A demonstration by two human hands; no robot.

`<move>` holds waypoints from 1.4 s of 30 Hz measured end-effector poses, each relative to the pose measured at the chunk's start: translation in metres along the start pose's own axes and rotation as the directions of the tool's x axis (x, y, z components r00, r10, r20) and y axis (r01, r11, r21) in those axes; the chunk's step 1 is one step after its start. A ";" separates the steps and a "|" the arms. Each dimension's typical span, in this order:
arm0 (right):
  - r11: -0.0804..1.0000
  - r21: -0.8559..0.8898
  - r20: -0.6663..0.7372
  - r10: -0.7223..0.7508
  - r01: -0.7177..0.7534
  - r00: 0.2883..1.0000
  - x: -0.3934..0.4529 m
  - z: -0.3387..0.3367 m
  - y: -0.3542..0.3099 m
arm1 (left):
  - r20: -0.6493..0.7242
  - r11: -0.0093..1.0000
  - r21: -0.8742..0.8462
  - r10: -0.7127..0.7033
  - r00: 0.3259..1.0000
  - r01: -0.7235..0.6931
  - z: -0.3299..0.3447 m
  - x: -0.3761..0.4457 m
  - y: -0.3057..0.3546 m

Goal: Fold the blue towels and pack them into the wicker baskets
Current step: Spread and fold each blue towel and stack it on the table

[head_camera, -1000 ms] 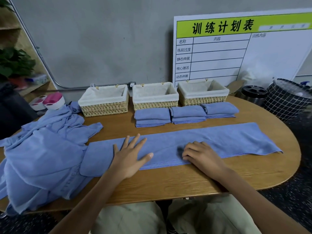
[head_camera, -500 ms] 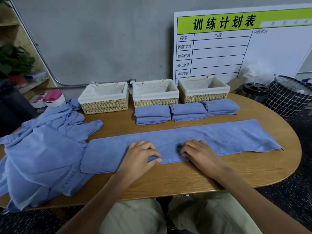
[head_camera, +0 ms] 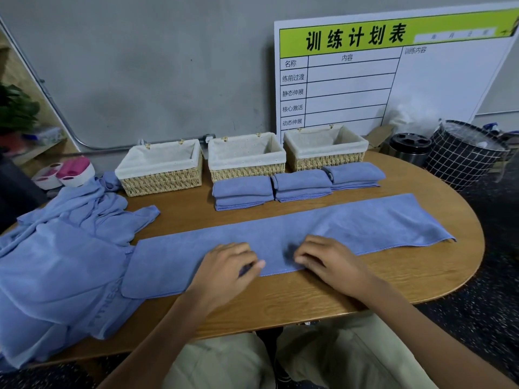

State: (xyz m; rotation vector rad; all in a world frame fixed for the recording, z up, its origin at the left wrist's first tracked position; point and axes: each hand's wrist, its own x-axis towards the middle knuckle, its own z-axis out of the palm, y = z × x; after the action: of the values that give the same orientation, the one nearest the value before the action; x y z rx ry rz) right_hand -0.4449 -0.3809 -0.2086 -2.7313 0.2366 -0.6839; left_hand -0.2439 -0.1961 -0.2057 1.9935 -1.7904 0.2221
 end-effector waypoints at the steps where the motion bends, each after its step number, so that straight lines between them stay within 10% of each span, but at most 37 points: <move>1: 0.997 0.052 -0.072 0.057 -0.053 0.996 0.003 -0.002 0.001 | -0.025 1.000 -0.018 -0.021 0.999 0.021 -0.002 0.009 0.006; 4: 0.977 0.004 -0.225 0.210 -0.215 0.951 0.014 -0.008 0.011 | 0.065 0.991 -0.006 -0.136 0.989 0.137 0.005 0.039 0.020; 8: 0.864 -0.294 0.058 0.443 -0.409 0.895 0.009 -0.019 0.048 | 0.396 0.937 0.181 -0.348 0.850 0.299 0.028 0.048 0.022; 14: 0.774 -0.319 0.141 0.610 -0.548 0.779 -0.040 -0.049 0.104 | 0.463 0.901 0.293 -0.427 0.777 0.320 0.023 0.058 0.017; 19: 0.795 -0.296 0.170 0.589 -0.529 0.790 -0.045 -0.056 0.111 | 0.401 0.962 0.133 -0.273 0.874 0.240 0.042 0.100 0.060; 30: 0.732 -0.319 -0.005 0.634 -0.602 0.773 -0.056 -0.095 0.140 | 0.453 0.973 0.147 -0.225 0.862 0.177 0.068 0.137 0.085; 42: 0.677 -0.324 0.099 0.719 -0.661 0.688 -0.057 -0.100 0.188 | 0.517 0.978 0.132 -0.204 0.831 0.158 0.098 0.164 0.112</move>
State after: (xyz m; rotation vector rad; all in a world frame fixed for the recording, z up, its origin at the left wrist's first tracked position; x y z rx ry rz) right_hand -0.5580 -0.5701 -0.2135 -2.5871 1.3236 -0.1224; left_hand -0.3464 -0.3922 -0.2008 2.4409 -1.8998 -0.3595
